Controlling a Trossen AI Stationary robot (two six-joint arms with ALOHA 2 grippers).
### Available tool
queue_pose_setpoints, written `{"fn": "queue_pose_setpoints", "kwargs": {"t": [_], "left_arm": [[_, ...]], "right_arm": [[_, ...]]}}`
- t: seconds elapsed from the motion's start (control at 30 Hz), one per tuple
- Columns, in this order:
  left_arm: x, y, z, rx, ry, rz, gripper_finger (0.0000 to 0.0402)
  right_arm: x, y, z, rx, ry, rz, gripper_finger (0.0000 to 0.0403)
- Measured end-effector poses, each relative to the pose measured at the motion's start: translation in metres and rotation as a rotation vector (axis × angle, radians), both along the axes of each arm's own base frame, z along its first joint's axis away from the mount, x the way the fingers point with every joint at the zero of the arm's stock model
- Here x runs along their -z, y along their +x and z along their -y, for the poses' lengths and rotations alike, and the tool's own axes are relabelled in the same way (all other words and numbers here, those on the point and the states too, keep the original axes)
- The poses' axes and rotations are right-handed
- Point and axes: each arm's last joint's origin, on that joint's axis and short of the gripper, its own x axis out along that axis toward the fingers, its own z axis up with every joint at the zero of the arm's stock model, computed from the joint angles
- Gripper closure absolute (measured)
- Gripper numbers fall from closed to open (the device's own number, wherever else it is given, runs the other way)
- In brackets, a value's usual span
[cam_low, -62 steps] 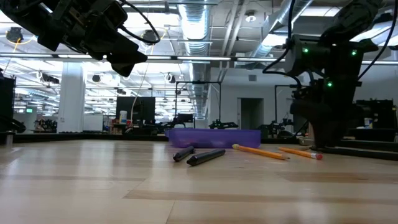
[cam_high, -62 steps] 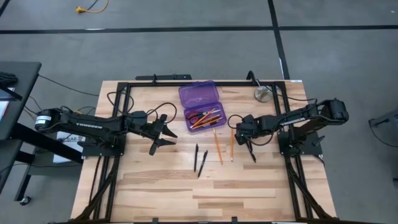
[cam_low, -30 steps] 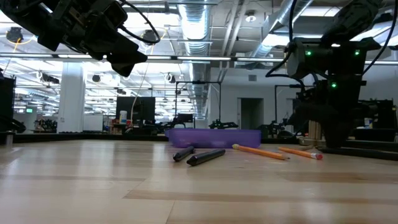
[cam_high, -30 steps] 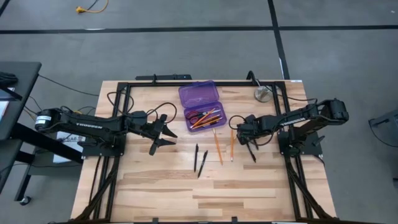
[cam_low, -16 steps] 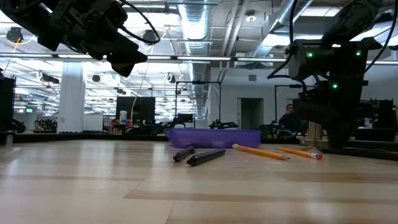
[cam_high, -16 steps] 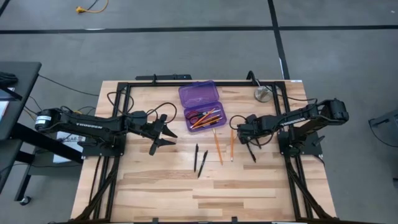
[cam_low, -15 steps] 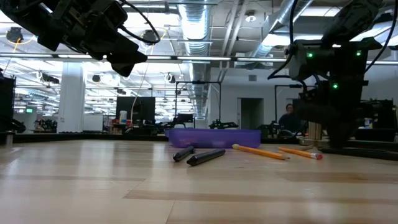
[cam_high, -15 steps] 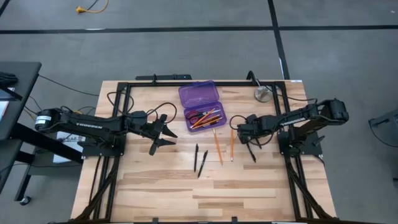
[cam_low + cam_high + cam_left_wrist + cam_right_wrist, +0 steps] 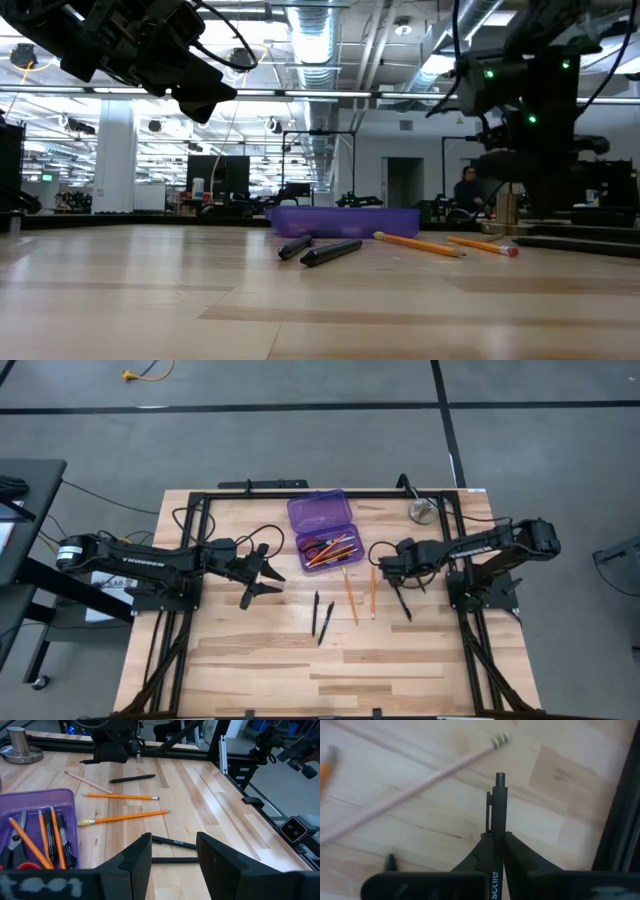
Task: Pick & place school supplies into a supply box
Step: Put the black pen into the purple supply box
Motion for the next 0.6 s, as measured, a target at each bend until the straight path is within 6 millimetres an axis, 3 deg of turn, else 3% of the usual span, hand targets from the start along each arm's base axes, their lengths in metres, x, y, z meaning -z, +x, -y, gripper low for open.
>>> {"fn": "queue_pose_setpoints", "kwargs": {"t": [0.37,0.6], "left_arm": [[-0.001,0.0,0.004,0.02,0.001,0.009,0.0258],[-0.003,0.001,0.011,0.047,-0.006,0.027,0.0258]], "right_arm": [[-0.037,0.027,0.007,-0.141,-0.108,0.063,0.0392],[-0.061,0.046,0.03,-0.237,-0.153,0.139,0.0394]]}}
